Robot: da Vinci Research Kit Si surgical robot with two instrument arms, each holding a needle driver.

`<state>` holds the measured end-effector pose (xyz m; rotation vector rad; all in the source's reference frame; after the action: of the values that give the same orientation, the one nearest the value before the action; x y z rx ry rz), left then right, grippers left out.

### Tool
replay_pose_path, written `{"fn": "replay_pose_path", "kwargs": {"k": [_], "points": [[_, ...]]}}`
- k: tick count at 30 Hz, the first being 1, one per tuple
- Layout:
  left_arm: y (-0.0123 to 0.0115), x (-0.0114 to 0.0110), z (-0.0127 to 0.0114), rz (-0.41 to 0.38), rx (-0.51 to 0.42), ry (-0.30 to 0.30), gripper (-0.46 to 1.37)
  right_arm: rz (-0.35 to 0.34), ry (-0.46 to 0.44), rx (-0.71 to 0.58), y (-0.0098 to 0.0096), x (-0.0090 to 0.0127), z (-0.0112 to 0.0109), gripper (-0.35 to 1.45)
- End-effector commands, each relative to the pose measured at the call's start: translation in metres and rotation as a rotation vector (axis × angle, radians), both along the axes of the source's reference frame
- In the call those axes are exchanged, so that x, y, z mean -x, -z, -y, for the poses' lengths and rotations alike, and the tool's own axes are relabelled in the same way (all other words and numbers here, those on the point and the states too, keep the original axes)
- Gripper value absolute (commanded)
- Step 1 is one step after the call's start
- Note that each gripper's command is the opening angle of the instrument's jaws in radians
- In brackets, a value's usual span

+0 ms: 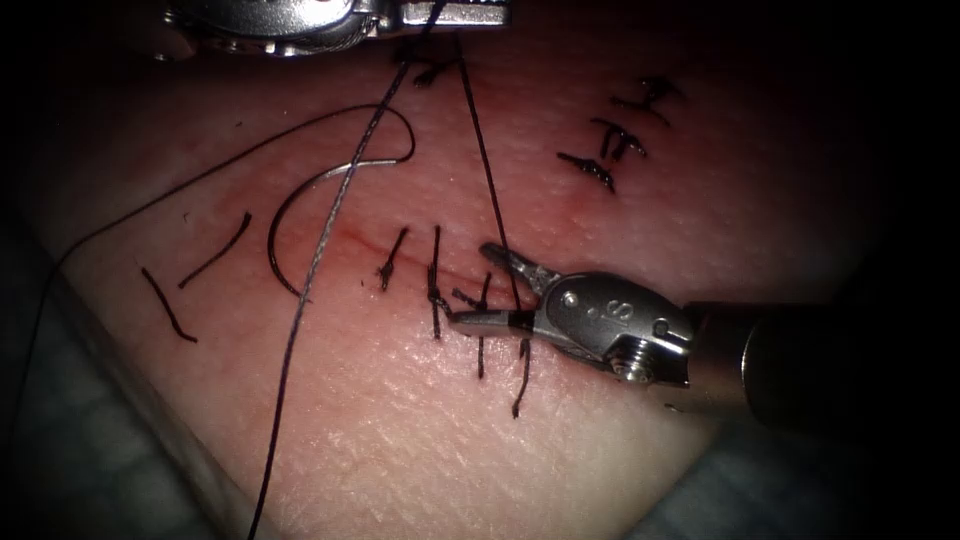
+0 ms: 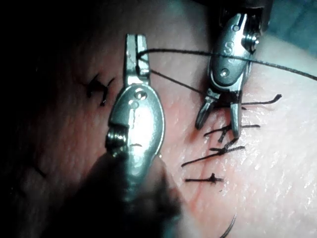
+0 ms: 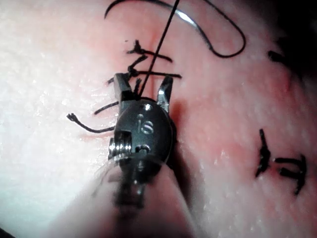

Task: Wound Closure
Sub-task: Pull the working suture taut with left needle driver

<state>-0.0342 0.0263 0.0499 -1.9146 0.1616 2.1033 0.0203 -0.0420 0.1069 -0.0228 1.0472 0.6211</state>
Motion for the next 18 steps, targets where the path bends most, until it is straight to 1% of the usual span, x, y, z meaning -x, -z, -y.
{"fn": "replay_pose_path", "kwargs": {"k": [1,12,18], "points": [[0.0001,0.0,0.0,0.0,-0.001,-0.002,-0.35,-0.003,0.002,-0.001,0.0,-0.0001,0.0001,1.35],[0.0001,0.0,-0.0001,-0.001,0.004,-0.003,-0.35,-0.002,-0.001,0.002,0.0001,-0.0013,0.0006,1.37],[0.0003,0.0001,0.0,-0.002,0.003,-0.002,-0.35,0.002,-0.005,0.004,-0.0001,-0.0016,0.0005,1.35]]}}
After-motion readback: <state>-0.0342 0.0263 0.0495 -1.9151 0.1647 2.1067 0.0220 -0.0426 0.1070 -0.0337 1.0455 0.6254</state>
